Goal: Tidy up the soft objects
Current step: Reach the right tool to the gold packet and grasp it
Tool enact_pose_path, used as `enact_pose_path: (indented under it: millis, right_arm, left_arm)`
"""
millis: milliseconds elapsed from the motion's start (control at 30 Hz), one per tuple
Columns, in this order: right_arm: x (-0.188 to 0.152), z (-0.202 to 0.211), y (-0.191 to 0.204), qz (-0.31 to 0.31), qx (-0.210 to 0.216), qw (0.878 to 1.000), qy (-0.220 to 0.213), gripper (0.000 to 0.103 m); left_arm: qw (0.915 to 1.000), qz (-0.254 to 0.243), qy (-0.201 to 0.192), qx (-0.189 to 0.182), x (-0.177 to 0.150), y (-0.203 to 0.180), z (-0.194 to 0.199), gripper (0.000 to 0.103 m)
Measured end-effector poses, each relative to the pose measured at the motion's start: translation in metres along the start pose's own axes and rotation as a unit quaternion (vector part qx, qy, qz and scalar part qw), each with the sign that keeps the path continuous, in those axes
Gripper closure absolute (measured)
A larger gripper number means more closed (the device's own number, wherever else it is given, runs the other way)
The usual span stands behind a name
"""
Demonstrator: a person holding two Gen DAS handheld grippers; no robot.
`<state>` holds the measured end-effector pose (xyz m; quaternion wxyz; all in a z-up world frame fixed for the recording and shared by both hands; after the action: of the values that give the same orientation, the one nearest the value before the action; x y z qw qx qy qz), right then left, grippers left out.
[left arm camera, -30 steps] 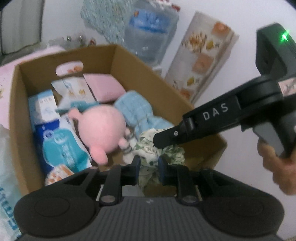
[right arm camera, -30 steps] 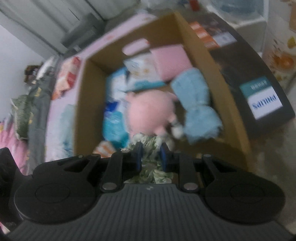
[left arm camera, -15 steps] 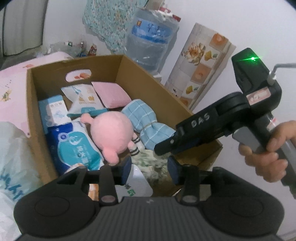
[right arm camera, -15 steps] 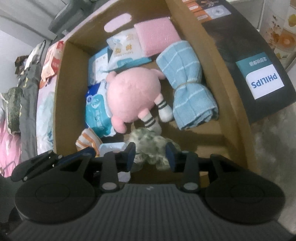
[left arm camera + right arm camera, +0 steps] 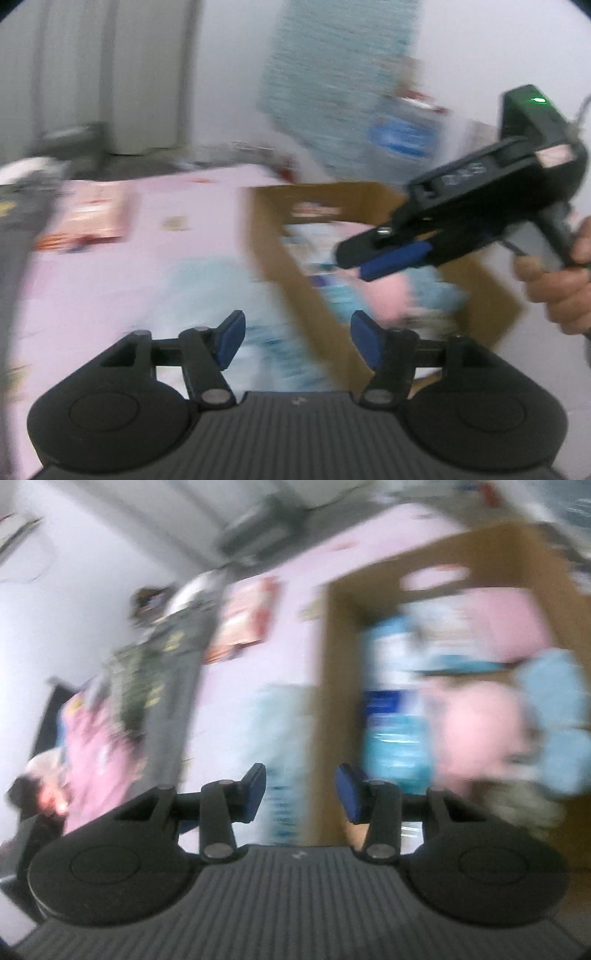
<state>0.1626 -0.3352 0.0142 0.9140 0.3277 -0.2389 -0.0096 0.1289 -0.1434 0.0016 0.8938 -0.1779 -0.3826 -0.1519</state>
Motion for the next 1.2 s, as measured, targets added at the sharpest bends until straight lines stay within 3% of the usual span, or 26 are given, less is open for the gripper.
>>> enact_pose_path:
  millis: [100,200,333,467,600,833,1033,1200]
  right_arm:
    - [-0.001,-0.043,0.042,0.024,0.054,0.998,0.025,0.061]
    - [-0.002,-0.086,0.08,0.043,0.088,0.994,0.056,0.061]
    - [-0.012,-0.142,0.126,0.073,0.106,0.985,0.111,0.061]
    - [-0.029,-0.196,0.156,0.097,0.093,0.977,0.167,0.061]
    - [-0.046,-0.24,0.166,0.113,0.052,0.969,0.211,0.061]
    - [-0.058,-0.286,0.153,0.124,-0.024,0.961,0.246,0.056]
    - [-0.068,-0.309,0.154,0.124,-0.037,0.954,0.269,0.055]
    - [-0.071,-0.328,0.16,0.126,-0.031,0.951,0.28,0.048]
  left_arm:
    - [0.9973,0.026,-0.008,0.068,-0.013,0.054,0.02,0.034]
    - [0.9888,0.055,-0.004,0.138,-0.035,0.102,0.033,0.034]
    - [0.9778,0.099,0.017,0.184,-0.063,0.143,0.033,0.034]
    - [0.9726,0.127,0.032,0.192,-0.078,0.161,0.017,0.034]
    - [0.9722,0.118,0.042,0.198,-0.084,0.172,-0.002,0.034]
    - [0.9716,0.12,0.057,0.195,-0.106,0.186,-0.022,0.036]
    - [0.972,0.138,0.062,0.18,-0.116,0.195,-0.032,0.04]
    - [0.9706,0.133,0.056,0.193,-0.116,0.202,-0.033,0.046]
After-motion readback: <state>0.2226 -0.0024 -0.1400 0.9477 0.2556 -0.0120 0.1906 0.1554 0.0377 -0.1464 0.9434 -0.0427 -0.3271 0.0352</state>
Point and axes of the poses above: each gripper's, at about its wrist camera, not at the fingertips, and z roughly against the way its jaws point, y to its left, x to its top, the point moved 9 cm from there along -z, roughly the way its jaws point, and after that the axes turned 7 degrees about z, right-handed, at the moved point
